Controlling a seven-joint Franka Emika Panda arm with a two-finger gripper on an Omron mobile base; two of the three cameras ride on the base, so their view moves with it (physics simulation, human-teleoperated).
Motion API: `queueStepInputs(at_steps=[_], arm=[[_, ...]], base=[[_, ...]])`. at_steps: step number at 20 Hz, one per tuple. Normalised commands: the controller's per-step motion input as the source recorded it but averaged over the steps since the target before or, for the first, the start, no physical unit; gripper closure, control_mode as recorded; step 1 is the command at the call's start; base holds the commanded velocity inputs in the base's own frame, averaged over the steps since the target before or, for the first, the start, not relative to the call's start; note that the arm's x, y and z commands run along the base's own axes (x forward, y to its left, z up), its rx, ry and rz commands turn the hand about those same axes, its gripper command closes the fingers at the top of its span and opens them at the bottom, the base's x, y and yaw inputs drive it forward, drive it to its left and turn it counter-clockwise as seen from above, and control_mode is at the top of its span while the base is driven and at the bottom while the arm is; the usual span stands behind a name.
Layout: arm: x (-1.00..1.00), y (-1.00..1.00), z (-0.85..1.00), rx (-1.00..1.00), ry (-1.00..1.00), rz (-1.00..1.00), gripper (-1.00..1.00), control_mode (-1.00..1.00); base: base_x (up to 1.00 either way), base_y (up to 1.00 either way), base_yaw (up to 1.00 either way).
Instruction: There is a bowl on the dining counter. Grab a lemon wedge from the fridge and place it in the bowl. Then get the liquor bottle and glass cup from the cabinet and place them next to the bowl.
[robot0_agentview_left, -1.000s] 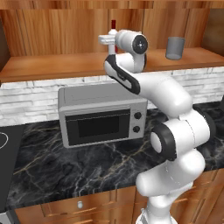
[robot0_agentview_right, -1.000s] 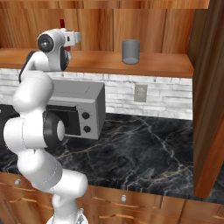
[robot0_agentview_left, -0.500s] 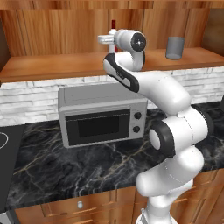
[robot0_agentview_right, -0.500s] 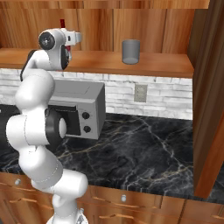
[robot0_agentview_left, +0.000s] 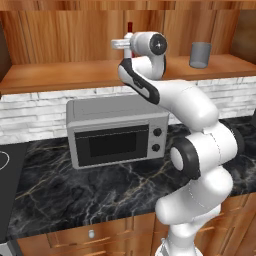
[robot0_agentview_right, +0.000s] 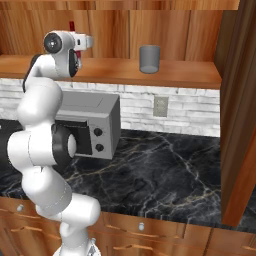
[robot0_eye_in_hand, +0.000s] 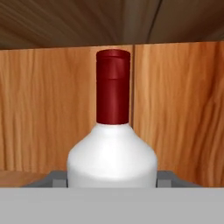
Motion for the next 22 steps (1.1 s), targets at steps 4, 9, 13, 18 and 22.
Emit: queueStepInputs(at_steps=[4,9,13,18,22], arm=[[-0.2,0.0,0.0,0.0,-0.06,0.0,1.0,-1.0],[-0.8,0.0,-0.03,0.0,-0.18,0.0,1.0,-1.0],[-1.0,0.01,0.0,0.0,-0.13,0.01,1.0,-1.0],[-1.0,0.0,0.1,0.0,0.0,0.04,1.0,-1.0],[-1.0,0.0,0.1,0.0,0.06,0.04,1.0,-1.0]], base=[[0.0,0.0,0.0],[0.0,0.0,0.0],[0.0,0.0,0.0],[0.0,0.0,0.0],[0.0,0.0,0.0]])
